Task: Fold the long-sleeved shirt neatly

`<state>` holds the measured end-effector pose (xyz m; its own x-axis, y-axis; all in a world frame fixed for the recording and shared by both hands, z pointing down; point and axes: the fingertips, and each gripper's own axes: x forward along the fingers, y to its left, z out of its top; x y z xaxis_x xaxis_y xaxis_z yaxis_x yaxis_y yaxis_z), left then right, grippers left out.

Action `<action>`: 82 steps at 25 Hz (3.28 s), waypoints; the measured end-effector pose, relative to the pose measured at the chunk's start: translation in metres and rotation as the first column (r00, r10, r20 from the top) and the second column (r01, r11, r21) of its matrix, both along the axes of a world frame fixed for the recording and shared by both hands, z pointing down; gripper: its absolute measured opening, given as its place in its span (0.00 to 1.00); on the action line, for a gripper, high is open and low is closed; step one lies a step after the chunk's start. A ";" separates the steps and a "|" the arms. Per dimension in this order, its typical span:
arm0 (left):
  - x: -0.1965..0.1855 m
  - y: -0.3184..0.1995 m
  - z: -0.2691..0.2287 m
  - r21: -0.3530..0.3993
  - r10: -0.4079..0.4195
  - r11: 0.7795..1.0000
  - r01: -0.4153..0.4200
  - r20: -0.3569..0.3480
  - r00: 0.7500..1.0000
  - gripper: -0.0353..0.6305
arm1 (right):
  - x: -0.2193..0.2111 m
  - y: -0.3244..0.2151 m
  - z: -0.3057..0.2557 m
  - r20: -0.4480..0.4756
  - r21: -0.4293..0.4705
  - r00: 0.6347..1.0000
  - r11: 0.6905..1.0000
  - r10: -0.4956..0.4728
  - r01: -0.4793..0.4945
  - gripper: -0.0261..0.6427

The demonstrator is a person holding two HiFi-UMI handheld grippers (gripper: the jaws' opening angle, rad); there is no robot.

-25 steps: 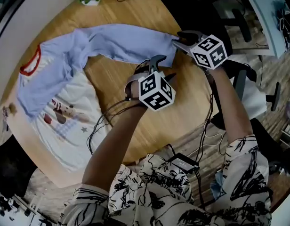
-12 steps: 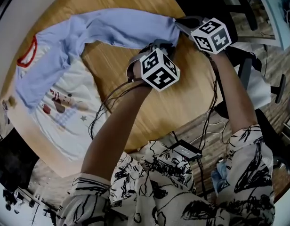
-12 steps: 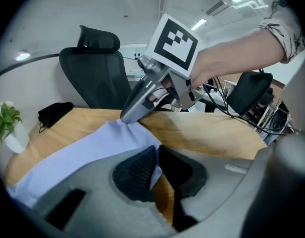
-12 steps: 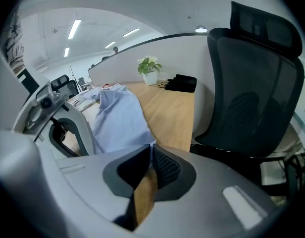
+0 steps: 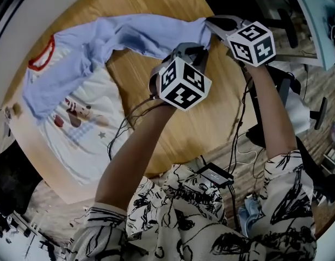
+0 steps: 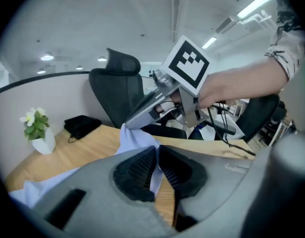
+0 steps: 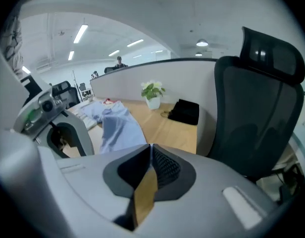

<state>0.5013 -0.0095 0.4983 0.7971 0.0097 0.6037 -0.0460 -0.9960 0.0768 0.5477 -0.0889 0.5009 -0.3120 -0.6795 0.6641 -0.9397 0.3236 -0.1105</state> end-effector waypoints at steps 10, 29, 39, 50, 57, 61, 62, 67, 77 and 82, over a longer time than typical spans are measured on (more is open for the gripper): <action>-0.067 -0.086 -0.142 0.028 -0.270 0.956 0.293 -0.313 0.911 0.10 | -0.094 -0.088 -0.154 0.103 0.192 0.989 0.977 -0.110 0.089 0.08; -0.305 -0.198 -0.247 -0.046 -0.618 0.755 0.654 -0.382 0.687 0.10 | -0.323 -0.198 -0.268 0.127 0.230 0.937 0.928 -0.326 0.292 0.08; -0.438 -0.228 -0.234 -0.044 -0.713 0.655 0.754 -0.367 0.598 0.10 | -0.451 -0.228 -0.253 0.133 0.220 0.900 0.898 -0.414 0.381 0.08; -0.567 -0.253 -0.116 -0.174 -0.872 0.460 0.871 -0.272 0.407 0.10 | -0.581 -0.255 -0.154 0.099 0.088 0.884 0.889 -0.457 0.450 0.08; -0.631 -0.256 -0.026 -0.219 -0.956 0.288 0.932 -0.113 0.269 0.11 | -0.655 -0.262 -0.061 0.070 -0.021 0.877 0.878 -0.475 0.478 0.08; -0.650 -0.260 0.012 -0.307 -0.972 0.234 0.922 -0.048 0.231 0.11 | -0.678 -0.269 -0.022 0.123 -0.094 0.900 0.898 -0.419 0.430 0.08; -0.654 -0.261 0.020 -0.335 -0.974 0.221 0.916 -0.036 0.222 0.11 | -0.681 -0.271 -0.013 0.138 -0.113 0.909 0.905 -0.394 0.410 0.08; -0.671 -0.260 0.049 -0.436 -0.983 0.155 0.887 0.016 0.180 0.11 | -0.699 -0.275 0.024 0.224 -0.192 0.924 0.915 -0.312 0.355 0.09; -0.697 -0.255 0.052 -0.422 -0.995 0.023 0.906 0.074 0.060 0.27 | -0.721 -0.274 0.032 0.421 -0.191 0.877 0.923 -0.231 0.335 0.35; -0.722 -0.252 0.033 -0.309 -0.999 -0.003 0.951 0.031 0.007 0.42 | -0.687 -0.273 -0.009 0.380 -0.074 0.884 0.944 -0.273 0.323 0.46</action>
<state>-0.2207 -0.2610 0.5315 0.2008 -0.7776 0.5958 -0.9240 0.0517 0.3789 -0.1392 -0.3618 0.4921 -0.7197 -0.4309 0.5444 -0.6889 0.5407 -0.4828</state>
